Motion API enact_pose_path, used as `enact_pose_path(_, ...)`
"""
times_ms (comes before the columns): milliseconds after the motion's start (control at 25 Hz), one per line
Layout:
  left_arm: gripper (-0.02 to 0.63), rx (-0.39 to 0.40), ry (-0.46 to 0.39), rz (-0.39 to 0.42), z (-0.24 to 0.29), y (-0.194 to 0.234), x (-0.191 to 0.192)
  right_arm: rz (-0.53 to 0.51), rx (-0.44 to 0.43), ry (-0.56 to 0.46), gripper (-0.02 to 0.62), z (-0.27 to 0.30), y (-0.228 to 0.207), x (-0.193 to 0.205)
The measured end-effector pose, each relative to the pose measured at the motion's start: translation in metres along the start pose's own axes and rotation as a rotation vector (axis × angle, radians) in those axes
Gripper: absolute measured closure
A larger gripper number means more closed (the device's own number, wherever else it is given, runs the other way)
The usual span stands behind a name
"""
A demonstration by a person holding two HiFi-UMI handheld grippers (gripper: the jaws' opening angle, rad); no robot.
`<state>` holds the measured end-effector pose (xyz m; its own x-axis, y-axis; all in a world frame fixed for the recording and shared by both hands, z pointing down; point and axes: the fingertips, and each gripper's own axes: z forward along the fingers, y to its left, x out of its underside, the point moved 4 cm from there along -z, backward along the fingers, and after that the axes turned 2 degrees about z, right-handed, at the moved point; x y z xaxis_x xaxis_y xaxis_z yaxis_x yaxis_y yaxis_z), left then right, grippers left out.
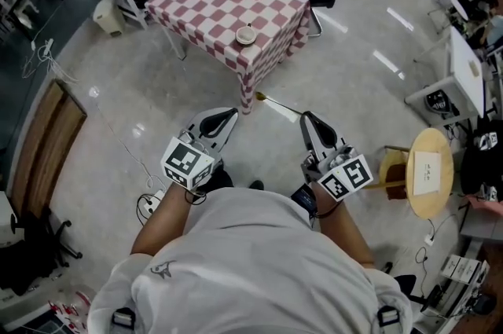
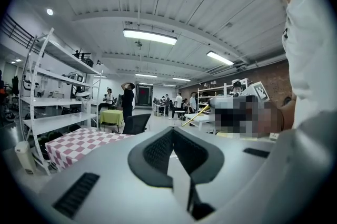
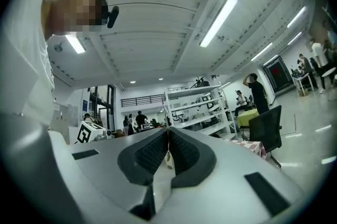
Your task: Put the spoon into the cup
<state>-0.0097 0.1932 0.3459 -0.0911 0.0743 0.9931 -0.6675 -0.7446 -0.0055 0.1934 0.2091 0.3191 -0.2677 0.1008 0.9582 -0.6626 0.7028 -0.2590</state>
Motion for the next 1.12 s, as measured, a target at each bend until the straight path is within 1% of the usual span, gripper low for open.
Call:
enact_pose_path(120,0.592,0.019,-0.009,-0.016,0.008,0.013,-0.001,-0.004,0.009,-0.002,0.561,0.012,-0.008,-0.002)
enact_pose_path(240,0.592,0.025,-0.02,-0.013,0.012,0.032,-0.004,-0.005,0.015,0.001,0.561,0.03,-0.012,0.0)
enact_pose_path(480,0.592,0.04,-0.03,0.013,0.015,0.089,-0.008,0.006,0.037,-0.009,0.561,0.08,-0.021,0.006)
enact_pose_path(760,0.592,0.086,-0.03,0.014,0.009,0.158,-0.02,0.003,0.073,-0.024,0.561,0.148,-0.012,0.007)
enact_pose_path(920,0.592,0.115,-0.027,0.032,0.001,0.187,-0.023,-0.008,0.098,-0.029,0.561,0.177,-0.007,0.012)
enact_pose_path(1120,0.592,0.122,-0.02,0.031,-0.008,0.215,-0.018,0.001,0.118,-0.027,0.561,0.199,0.0,0.021)
